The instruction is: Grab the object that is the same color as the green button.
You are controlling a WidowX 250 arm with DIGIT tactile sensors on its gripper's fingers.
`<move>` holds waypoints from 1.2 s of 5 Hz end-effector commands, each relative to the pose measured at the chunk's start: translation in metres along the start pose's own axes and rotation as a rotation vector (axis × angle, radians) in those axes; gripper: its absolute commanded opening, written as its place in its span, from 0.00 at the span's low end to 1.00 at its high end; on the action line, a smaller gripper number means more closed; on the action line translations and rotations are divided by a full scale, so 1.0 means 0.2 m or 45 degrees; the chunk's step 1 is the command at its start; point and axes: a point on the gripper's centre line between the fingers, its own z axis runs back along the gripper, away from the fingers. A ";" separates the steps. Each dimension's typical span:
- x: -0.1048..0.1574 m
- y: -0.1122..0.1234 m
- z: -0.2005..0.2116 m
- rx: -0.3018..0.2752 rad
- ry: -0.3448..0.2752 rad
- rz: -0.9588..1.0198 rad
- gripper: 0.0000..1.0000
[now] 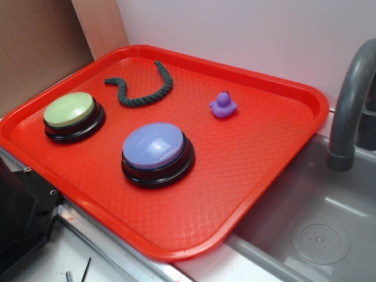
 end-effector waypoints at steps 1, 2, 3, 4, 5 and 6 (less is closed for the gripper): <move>0.00 0.00 0.00 0.000 0.000 0.000 1.00; 0.05 0.02 -0.10 0.002 0.069 0.318 1.00; 0.12 0.07 -0.19 -0.028 0.028 0.578 1.00; 0.21 0.14 -0.29 -0.042 -0.045 0.829 1.00; 0.32 0.22 -0.39 -0.001 -0.084 0.959 1.00; 0.43 0.32 -0.51 0.000 -0.119 1.017 1.00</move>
